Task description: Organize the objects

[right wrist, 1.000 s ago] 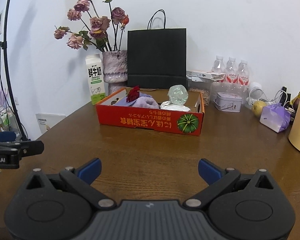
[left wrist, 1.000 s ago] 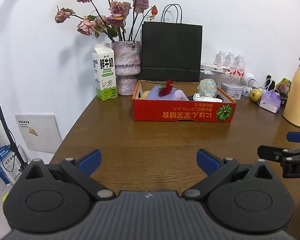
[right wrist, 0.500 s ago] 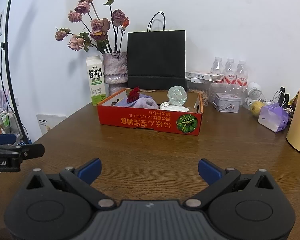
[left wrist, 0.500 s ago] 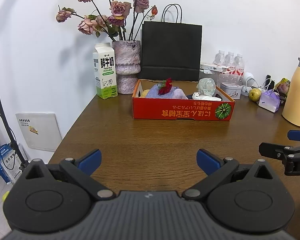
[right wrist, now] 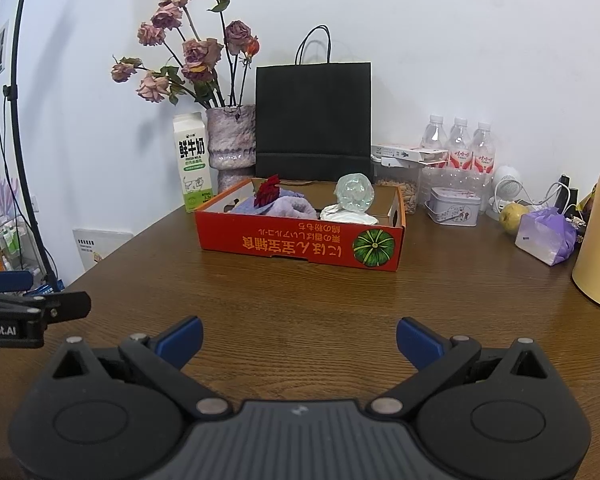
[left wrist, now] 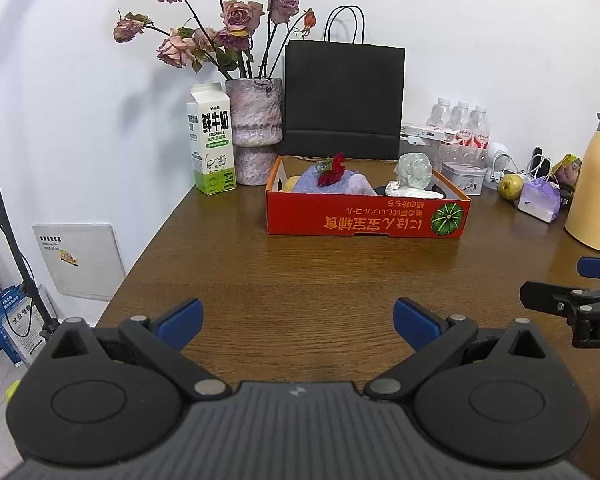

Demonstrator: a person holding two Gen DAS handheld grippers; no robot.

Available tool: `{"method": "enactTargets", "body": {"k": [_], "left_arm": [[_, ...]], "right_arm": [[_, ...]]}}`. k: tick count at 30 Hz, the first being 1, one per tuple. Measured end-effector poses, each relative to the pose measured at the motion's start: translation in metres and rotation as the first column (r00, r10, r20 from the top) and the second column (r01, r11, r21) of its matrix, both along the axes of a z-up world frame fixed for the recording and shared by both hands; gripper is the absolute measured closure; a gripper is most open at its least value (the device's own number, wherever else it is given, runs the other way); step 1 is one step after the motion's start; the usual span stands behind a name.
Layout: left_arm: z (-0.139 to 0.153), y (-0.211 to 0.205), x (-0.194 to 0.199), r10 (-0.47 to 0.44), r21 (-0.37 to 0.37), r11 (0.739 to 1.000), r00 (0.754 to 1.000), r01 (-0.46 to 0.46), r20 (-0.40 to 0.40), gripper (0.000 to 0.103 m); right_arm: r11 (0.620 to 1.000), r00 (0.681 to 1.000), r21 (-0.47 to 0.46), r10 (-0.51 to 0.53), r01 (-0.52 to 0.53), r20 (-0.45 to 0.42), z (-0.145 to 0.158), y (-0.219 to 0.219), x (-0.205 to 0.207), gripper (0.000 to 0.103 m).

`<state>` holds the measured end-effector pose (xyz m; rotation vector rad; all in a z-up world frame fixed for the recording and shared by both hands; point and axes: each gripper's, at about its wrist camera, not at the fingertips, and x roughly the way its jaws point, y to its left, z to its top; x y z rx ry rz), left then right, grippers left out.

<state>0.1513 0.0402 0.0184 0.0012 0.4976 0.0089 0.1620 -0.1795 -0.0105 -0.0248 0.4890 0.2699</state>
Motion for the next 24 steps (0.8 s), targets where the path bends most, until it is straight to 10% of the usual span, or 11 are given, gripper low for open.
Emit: {"method": "enactTargets", "body": {"k": [24], "left_arm": [[-0.0013, 0.0009, -0.0018, -0.001, -0.013, 1.000, 1.000, 0.001, -0.008, 0.000]], "right_arm": [[1.000, 1.000, 0.000, 0.000, 0.000, 0.000, -0.0003, 0.0007, -0.0011, 0.000]]}}
